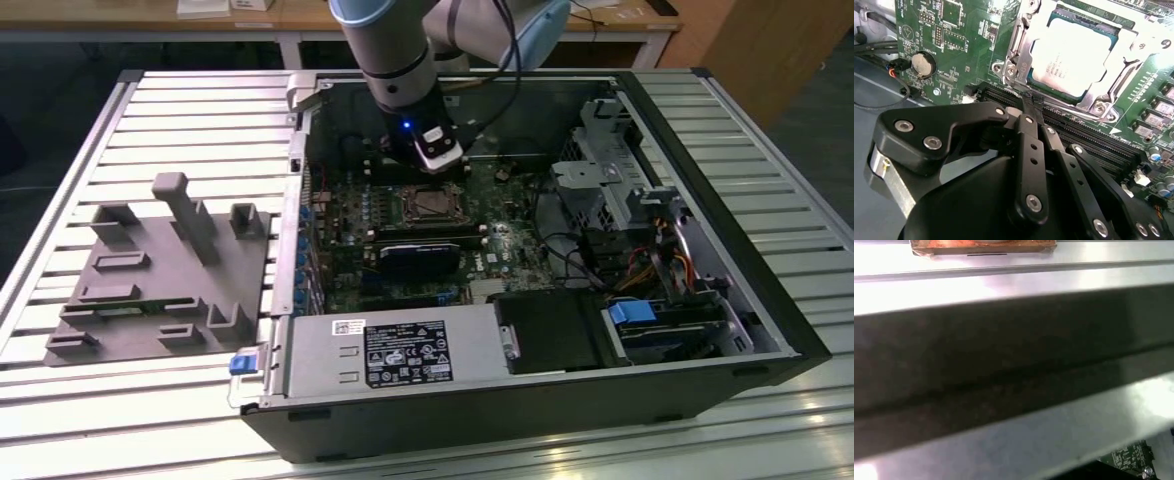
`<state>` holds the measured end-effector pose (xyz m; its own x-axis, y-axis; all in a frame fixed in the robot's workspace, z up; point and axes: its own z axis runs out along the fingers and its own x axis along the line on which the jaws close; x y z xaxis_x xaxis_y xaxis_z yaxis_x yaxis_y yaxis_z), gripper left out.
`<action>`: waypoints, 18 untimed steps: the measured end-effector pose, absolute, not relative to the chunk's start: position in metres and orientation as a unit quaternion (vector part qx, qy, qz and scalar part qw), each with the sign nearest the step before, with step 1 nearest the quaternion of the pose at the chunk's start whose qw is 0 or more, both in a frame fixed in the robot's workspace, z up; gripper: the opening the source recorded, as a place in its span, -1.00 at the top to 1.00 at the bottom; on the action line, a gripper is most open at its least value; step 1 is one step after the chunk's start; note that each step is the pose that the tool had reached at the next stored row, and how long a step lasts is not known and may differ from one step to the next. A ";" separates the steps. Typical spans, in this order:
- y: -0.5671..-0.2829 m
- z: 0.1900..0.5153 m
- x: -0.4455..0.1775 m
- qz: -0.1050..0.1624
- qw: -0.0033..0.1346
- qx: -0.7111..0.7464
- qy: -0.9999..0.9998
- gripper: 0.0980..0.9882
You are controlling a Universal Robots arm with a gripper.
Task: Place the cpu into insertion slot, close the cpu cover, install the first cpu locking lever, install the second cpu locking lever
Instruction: 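Install the first cpu locking lever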
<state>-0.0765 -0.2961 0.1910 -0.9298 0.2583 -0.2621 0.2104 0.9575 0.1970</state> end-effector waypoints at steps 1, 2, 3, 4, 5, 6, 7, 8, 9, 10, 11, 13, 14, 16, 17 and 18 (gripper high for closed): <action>-0.296 0.190 -0.076 0.083 0.144 0.120 0.979 0.99; -0.296 0.190 -0.076 0.083 0.144 0.121 0.979 0.99; -0.296 0.189 -0.075 0.083 0.144 0.121 0.979 0.99; -0.296 0.189 -0.075 0.083 0.144 0.122 0.978 0.99; -0.296 0.189 -0.075 0.083 0.144 0.122 0.978 0.99; -0.296 0.189 -0.075 0.083 0.144 0.122 0.978 0.99; -0.297 0.189 -0.075 0.083 0.144 0.122 0.978 0.99; -0.297 0.189 -0.075 0.083 0.144 0.122 0.978 0.99; -0.297 0.188 -0.075 0.083 0.144 0.122 0.978 0.99; -0.297 0.188 -0.074 0.083 0.144 0.122 0.978 0.99; -0.298 0.188 -0.074 0.083 0.144 0.122 0.978 0.99; -0.299 0.188 -0.074 0.083 0.144 0.122 0.978 0.99; -0.300 0.188 -0.074 0.083 0.144 0.122 0.978 0.99; -0.300 0.188 -0.074 0.083 0.144 0.122 0.978 0.99; -0.301 0.189 -0.074 0.083 0.144 0.122 0.978 0.99; -0.301 0.189 -0.074 0.083 0.144 0.123 0.978 0.99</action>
<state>-0.0744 -0.3011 0.1886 -0.9283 0.2639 -0.2621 0.2156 0.9560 0.1987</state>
